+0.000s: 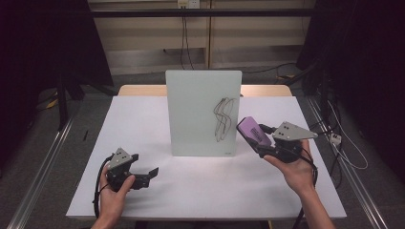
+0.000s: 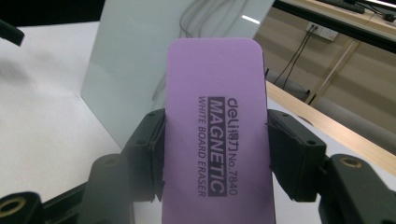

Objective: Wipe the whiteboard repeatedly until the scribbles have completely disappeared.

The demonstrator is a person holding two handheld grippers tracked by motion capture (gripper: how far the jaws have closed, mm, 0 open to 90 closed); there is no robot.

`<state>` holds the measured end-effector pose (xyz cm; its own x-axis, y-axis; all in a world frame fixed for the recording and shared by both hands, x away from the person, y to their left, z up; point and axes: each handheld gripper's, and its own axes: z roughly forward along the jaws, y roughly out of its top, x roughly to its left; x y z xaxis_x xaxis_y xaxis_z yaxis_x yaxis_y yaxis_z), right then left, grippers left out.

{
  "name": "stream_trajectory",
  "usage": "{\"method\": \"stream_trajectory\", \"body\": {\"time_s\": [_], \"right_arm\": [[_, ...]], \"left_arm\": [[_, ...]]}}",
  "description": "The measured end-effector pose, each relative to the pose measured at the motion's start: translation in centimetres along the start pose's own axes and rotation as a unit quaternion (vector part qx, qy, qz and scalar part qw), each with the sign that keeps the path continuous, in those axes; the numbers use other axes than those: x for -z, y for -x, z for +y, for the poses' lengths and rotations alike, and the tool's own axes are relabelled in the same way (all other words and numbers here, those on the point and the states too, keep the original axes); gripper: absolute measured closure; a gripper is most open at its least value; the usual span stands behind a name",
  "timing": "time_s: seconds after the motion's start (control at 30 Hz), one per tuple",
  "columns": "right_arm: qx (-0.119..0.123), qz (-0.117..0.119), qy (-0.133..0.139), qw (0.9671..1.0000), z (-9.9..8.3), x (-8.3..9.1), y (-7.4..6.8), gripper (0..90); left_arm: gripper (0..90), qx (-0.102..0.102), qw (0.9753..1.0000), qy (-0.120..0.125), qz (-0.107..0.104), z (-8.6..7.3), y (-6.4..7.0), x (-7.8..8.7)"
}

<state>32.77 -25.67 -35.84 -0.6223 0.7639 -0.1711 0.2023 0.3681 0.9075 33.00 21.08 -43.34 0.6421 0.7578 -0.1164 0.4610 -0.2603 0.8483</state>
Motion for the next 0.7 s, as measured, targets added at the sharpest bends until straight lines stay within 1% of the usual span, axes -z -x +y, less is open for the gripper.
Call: {"method": "stream_trajectory", "body": {"time_s": [0.1, 0.17, 0.2, 0.3, 0.37, 0.43, 0.5, 0.53, 0.57, 0.7], "right_arm": [[0.005, 0.002, 0.005, 1.0000, 0.6, -0.2, -0.3, 42.1], [0.010, 0.002, 0.008, 0.9999, 1.0, -0.3, -0.4, 42.2], [0.010, 0.003, 0.010, 0.9999, 1.3, -0.5, -0.4, 42.2], [0.020, 0.005, 0.013, 0.9997, 1.8, -0.8, -0.5, 42.2], [0.020, 0.006, 0.016, 0.9997, 2.2, -1.1, -0.5, 42.2], [0.023, 0.006, 0.020, 0.9995, 2.3, -1.5, -0.6, 42.2], [0.028, 0.008, 0.018, 0.9994, 2.4, -1.9, -0.7, 42.1], [0.027, 0.007, 0.020, 0.9994, 2.4, -2.0, -0.7, 42.2], [0.031, 0.006, 0.020, 0.9993, 2.5, -2.1, -0.7, 42.2], [0.034, 0.001, 0.030, 0.9990, 3.2, -2.1, -0.3, 42.2]], "left_arm": [[5.4, 0.003, 1.0000, 0.007, 0.005, 0.0, -0.1, 0.2], [5.3, 0.005, 0.9999, 0.007, 0.006, 0.0, -0.1, 0.2], [5.3, 0.002, 1.0000, 0.004, 0.006, 0.0, -0.2, 0.2], [5.3, 0.006, 1.0000, 0.003, 0.004, -0.1, -0.1, 0.0], [5.3, 0.005, 1.0000, 0.000, 0.002, -0.1, -0.1, 0.0], [5.3, 0.002, 1.0000, -0.003, -0.001, -0.1, -0.1, -0.1], [5.3, 0.002, 1.0000, -0.005, 0.001, -0.1, -0.1, -0.1], [5.3, 0.006, 1.0000, -0.002, 0.005, -0.1, -0.1, -0.1], [5.3, 0.007, 1.0000, -0.001, 0.007, -0.2, -0.1, 0.0], [5.1, 0.011, 0.9999, 0.001, 0.008, -0.2, -0.3, 0.0]]}}
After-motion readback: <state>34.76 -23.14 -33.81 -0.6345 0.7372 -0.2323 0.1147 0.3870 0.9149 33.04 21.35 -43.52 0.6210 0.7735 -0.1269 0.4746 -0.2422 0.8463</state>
